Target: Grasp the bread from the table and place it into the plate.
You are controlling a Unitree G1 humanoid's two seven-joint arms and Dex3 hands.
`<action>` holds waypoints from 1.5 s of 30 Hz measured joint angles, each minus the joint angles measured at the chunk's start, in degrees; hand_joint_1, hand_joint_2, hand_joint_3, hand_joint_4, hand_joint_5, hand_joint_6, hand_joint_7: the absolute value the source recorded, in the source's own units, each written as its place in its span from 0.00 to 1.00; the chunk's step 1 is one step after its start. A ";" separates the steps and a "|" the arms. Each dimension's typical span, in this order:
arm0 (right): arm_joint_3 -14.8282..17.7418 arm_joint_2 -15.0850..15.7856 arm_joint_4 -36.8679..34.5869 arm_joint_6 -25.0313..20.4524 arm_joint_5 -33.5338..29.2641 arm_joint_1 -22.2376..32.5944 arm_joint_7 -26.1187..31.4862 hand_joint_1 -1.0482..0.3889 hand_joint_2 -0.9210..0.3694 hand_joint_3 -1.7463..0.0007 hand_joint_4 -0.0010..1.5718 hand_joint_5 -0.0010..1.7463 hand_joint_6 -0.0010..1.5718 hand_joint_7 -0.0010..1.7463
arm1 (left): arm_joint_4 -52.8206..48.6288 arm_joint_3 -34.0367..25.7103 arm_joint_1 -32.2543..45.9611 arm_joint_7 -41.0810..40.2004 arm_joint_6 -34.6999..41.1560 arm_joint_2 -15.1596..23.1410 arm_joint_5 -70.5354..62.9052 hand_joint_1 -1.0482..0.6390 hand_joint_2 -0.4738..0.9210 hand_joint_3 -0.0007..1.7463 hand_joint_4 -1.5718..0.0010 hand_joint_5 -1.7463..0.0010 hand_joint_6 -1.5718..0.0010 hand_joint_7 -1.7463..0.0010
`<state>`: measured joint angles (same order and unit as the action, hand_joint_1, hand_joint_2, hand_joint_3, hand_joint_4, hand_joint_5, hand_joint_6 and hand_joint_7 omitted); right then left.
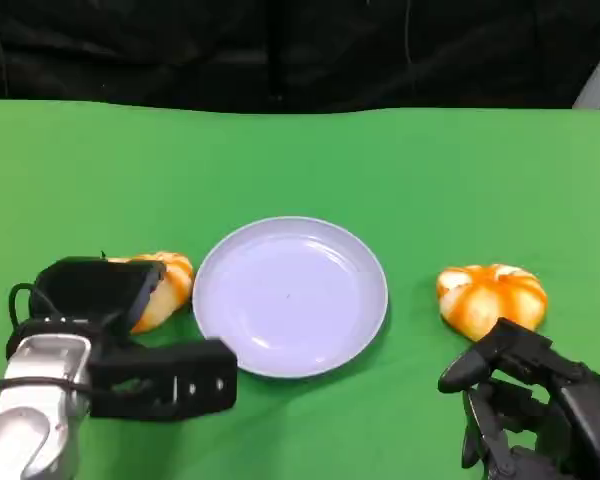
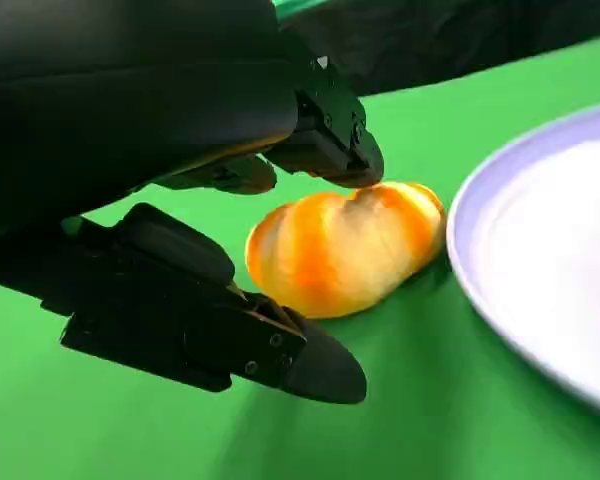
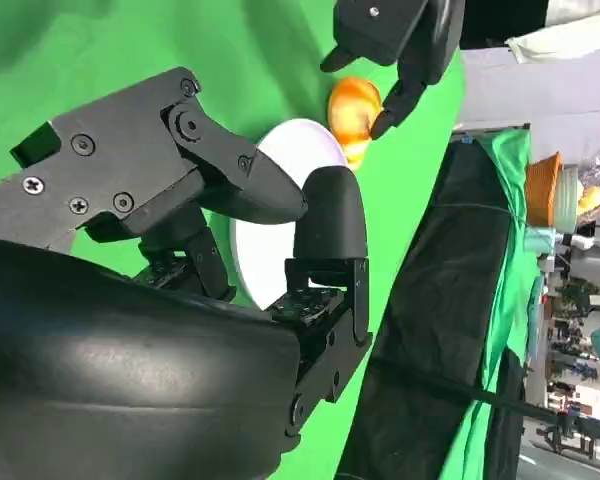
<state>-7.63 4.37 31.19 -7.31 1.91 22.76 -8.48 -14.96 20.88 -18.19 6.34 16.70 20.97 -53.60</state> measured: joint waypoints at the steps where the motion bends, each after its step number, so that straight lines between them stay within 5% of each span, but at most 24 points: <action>1: 0.01 0.00 0.00 -0.03 0.02 0.00 0.00 0.68 0.19 0.40 0.46 1.00 0.41 0.91 | -0.10 -0.66 -0.58 0.00 0.67 -0.42 0.91 0.21 1.00 0.00 0.79 1.00 0.78 1.00; 19: 0.01 0.00 0.02 -0.19 0.10 0.02 0.00 0.68 0.19 0.41 0.46 1.00 0.41 0.91 | -0.15 -0.71 -2.27 -0.01 2.26 -0.48 3.56 0.21 1.00 0.00 0.79 1.00 0.77 0.99; 25: 0.03 0.01 0.13 -0.23 0.08 0.17 0.03 0.67 0.20 0.41 0.47 1.00 0.41 0.90 | -11.96 -0.94 -5.20 -4.71 -4.25 -0.74 8.18 0.21 0.99 0.00 0.77 0.99 0.75 0.99; 45: -0.06 0.01 1.23 -0.70 0.05 0.27 0.02 0.68 0.20 0.40 0.47 1.00 0.41 0.90 | -22.26 1.33 -9.58 -8.31 -7.02 -1.45 9.17 0.24 1.00 0.01 0.75 0.99 0.73 1.00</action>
<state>-7.69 4.38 32.42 -8.01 1.96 23.03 -8.46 -37.21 22.21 -27.77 -1.97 9.68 19.52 -44.43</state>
